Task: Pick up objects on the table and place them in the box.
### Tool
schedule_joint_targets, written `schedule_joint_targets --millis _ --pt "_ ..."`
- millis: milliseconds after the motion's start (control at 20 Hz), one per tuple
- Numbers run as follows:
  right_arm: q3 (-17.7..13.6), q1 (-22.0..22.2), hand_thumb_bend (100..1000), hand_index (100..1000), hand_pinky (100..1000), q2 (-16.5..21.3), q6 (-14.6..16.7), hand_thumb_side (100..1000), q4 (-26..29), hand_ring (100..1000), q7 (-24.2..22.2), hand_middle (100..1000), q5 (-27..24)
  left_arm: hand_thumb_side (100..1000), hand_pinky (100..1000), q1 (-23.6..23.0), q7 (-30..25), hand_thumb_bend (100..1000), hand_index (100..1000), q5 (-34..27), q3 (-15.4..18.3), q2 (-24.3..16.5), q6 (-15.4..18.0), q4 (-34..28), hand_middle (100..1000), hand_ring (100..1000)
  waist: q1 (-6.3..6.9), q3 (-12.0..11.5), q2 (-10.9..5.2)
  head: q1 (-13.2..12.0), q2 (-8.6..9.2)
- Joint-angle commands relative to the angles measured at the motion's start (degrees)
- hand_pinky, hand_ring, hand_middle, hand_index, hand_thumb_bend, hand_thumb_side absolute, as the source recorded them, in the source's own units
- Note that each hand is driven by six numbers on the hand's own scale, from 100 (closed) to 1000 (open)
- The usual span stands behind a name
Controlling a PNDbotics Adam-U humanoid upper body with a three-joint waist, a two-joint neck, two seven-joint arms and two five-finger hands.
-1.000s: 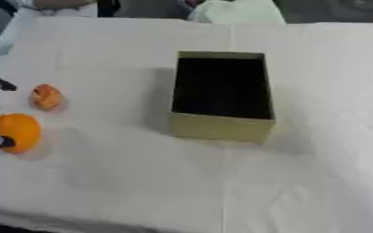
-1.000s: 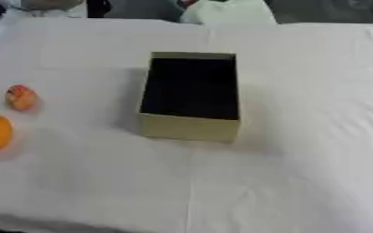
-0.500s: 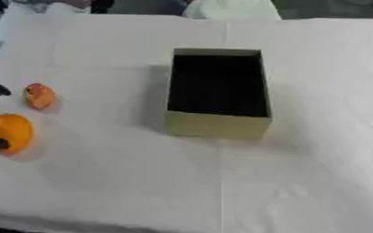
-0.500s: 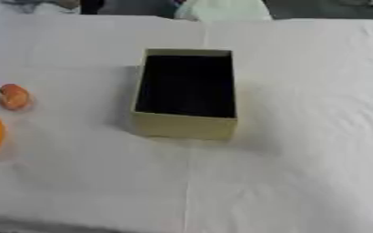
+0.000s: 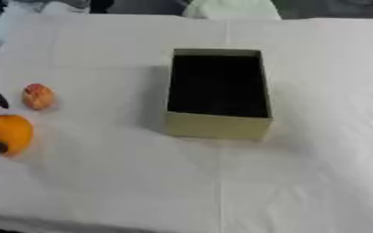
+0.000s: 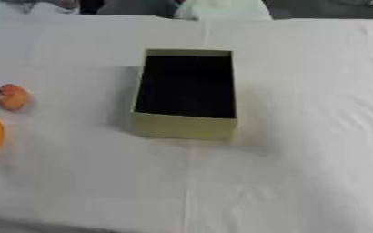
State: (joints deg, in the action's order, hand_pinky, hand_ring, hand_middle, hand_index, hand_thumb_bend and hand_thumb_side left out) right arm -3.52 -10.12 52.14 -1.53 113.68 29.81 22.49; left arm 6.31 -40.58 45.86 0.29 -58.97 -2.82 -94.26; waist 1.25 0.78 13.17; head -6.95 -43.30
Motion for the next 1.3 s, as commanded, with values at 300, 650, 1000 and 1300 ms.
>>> schedule_joint_targets --millis 300,650,1000,1300 --pt "-0.72 -0.67 158 833 796 0.69 0.51 1000 0.91 789 0.71 801 -0.76 341 710 1.22 1.88 560 777 4.61 -0.63 -1.21 2.06 0.55 670 669 0.07 0.32 -0.54 -0.24 0.51" --pt "-0.96 -0.47 155 831 796 0.37 0.65 1000 0.91 785 1.24 796 -1.15 263 633 1.14 4.76 469 719 6.76 -1.76 -0.29 3.84 1.43 582 586 0.15 0.56 -0.43 -0.15 0.48" --pt "-1.25 -0.05 147 830 795 0.06 0.66 1000 0.91 780 2.12 789 -1.44 125 496 0.61 9.00 399 615 1.05 -1.15 -0.64 3.96 0.10 454 462 0.26 0.32 -0.58 0.10 0.35" --pt "-1.58 0.32 146 829 795 -0.11 0.34 1000 0.91 778 2.66 785 -1.44 100 430 0.22 12.95 422 537 1.73 -0.30 -0.47 2.36 -0.40 366 372 0.22 0.35 -0.68 0.33 0.37"
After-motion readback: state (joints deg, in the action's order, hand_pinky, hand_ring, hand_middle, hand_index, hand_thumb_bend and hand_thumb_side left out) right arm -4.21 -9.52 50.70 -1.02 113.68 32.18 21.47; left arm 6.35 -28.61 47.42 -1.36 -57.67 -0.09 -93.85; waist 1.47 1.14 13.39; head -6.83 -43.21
